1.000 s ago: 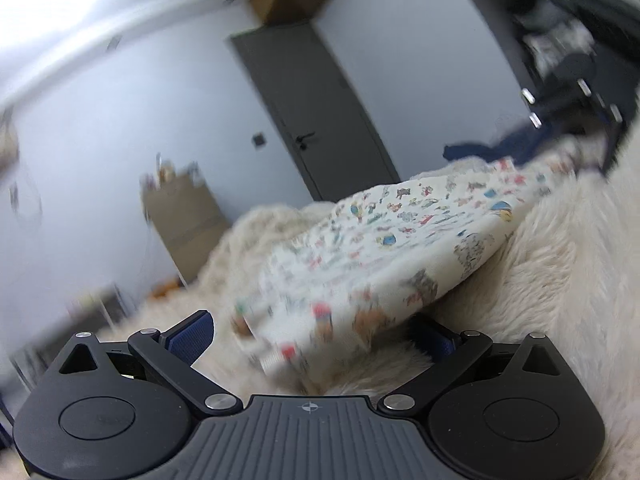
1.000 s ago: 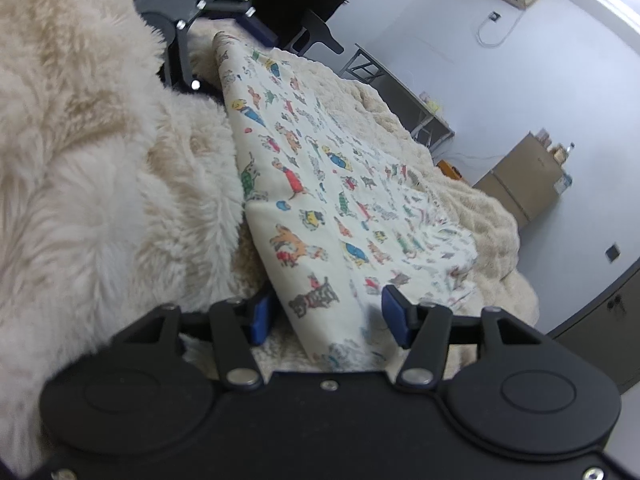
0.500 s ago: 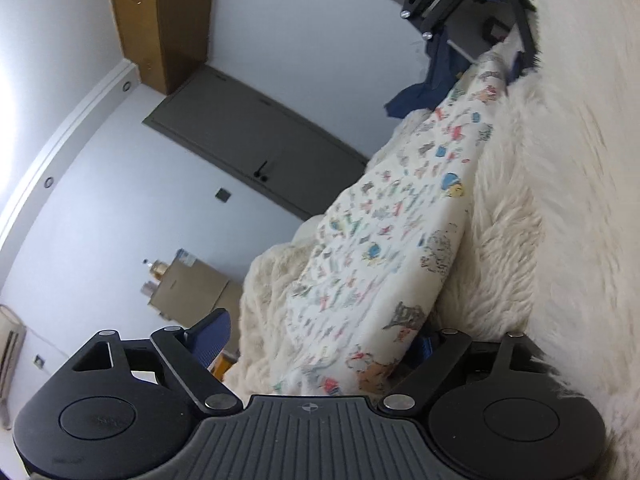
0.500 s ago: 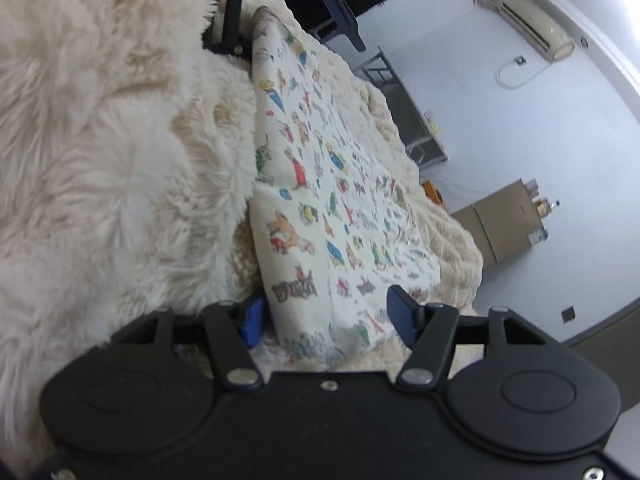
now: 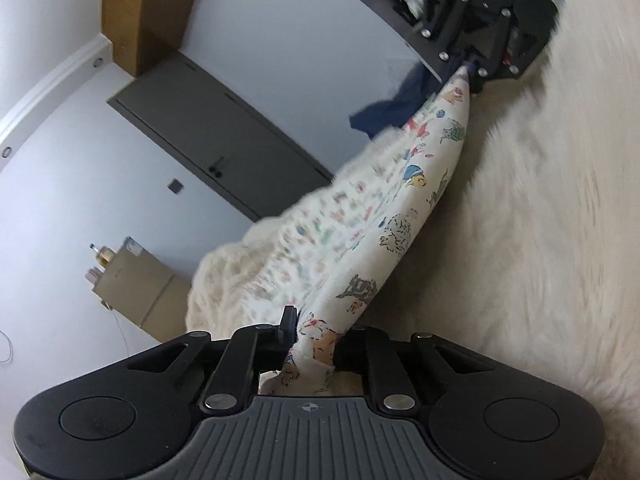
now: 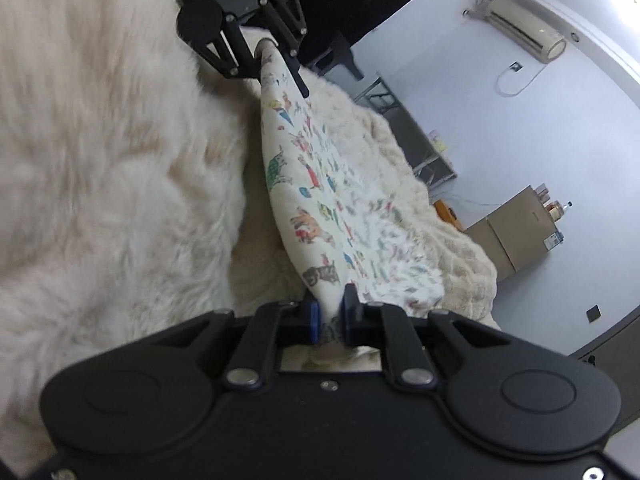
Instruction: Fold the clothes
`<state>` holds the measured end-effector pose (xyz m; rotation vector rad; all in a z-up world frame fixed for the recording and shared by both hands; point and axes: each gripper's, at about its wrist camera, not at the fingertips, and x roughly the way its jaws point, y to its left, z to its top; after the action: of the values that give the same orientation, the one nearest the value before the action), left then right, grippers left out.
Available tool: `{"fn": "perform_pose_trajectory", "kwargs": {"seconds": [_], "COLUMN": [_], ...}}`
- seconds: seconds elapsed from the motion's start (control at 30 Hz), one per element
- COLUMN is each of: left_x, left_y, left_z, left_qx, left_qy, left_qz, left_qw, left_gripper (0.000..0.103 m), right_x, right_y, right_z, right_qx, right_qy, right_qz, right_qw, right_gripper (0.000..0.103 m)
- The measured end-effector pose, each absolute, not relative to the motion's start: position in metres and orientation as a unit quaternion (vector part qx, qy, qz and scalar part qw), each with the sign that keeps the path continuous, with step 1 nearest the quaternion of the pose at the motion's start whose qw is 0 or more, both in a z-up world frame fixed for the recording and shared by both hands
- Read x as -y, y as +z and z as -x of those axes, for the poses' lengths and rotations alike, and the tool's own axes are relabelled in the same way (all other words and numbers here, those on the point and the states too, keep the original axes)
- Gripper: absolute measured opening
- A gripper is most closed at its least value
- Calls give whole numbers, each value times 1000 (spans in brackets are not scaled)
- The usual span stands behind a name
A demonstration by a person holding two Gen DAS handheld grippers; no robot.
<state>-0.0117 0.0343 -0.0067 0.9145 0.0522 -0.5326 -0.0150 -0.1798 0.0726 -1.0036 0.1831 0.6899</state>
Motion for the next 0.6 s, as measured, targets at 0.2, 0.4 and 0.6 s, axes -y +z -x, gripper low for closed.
{"fn": "perform_pose_trajectory", "kwargs": {"seconds": [0.2,0.4,0.6], "left_x": [-40,-44,-54], "left_y": [20,33,42], "left_z": [50,91,66], "left_qx": [-15,-16,-14], "left_qy": [-282,-324,-335], "left_qz": [-450,-463,-433], "left_qw": [847,825,837], "left_gripper": [10,11,14], "right_x": [189,195,203], "right_y": [105,130,139], "right_z": [44,84,70], "right_qx": [-86,-101,-93], "right_qy": [364,406,436], "right_qz": [466,476,438], "right_qw": [802,773,781], "right_gripper": [9,9,9]}}
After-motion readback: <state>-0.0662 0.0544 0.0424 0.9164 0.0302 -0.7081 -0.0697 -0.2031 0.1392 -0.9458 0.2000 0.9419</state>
